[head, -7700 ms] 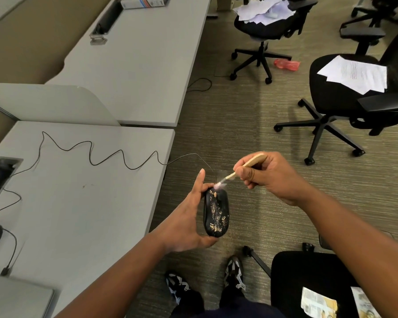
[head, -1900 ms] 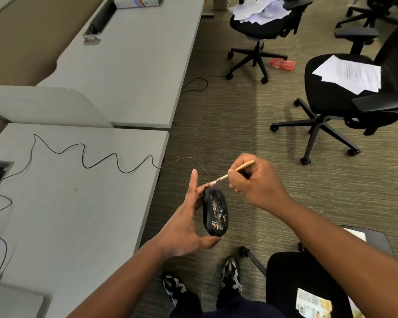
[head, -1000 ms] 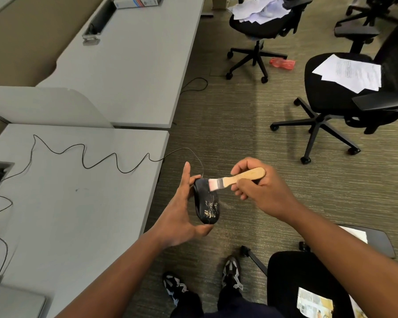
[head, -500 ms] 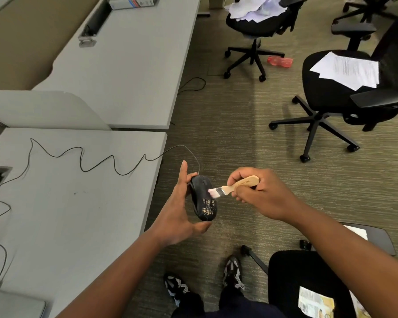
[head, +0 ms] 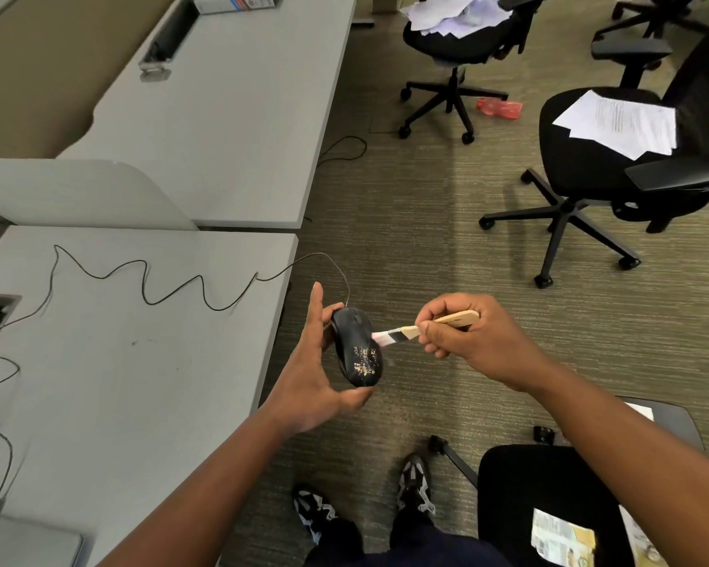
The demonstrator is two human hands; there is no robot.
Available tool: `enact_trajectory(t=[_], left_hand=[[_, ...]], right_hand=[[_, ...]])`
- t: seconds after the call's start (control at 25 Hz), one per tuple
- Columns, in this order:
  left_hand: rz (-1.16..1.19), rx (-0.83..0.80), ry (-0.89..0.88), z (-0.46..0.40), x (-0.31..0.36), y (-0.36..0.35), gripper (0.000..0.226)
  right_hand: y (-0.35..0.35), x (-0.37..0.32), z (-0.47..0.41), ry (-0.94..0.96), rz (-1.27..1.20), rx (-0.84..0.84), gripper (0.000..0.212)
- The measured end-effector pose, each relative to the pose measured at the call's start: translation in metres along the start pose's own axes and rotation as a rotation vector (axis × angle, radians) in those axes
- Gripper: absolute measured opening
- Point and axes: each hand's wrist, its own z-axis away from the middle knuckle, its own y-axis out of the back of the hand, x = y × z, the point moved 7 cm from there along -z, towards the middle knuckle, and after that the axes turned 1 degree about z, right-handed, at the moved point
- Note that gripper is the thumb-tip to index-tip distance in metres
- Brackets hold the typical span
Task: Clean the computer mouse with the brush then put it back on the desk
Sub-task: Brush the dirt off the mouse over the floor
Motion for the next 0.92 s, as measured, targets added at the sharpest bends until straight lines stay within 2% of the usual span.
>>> enact_trajectory(t=[0.12, 0.28, 0.48, 0.76, 0.92], left_hand=[[0.002, -0.013, 0.001, 0.0, 0.0, -0.001, 0.153], [-0.006, -0.003, -0.006, 0.001, 0.001, -0.002, 0.153], [0.032, 0.055, -0.002, 0.005, -0.001, 0.002, 0.153], [0.038, 0.049, 0.006, 0.008, -0.002, 0.003, 0.154], [0.039, 0.045, 0.009, 0.007, 0.0, 0.001, 0.154]], right_hand=[[-0.013, -0.003, 0.001, -0.02, -0.174, -0.011, 0.007], [-0.028, 0.009, 0.002, -0.158, -0.371, 0.024, 0.008], [-0.015, 0.023, 0.003, -0.236, -0.361, 0.099, 0.006], [0.003, 0.027, 0.008, -0.235, -0.229, 0.142, 0.008], [-0.012, 0.014, 0.013, -0.204, -0.489, 0.094, 0.021]])
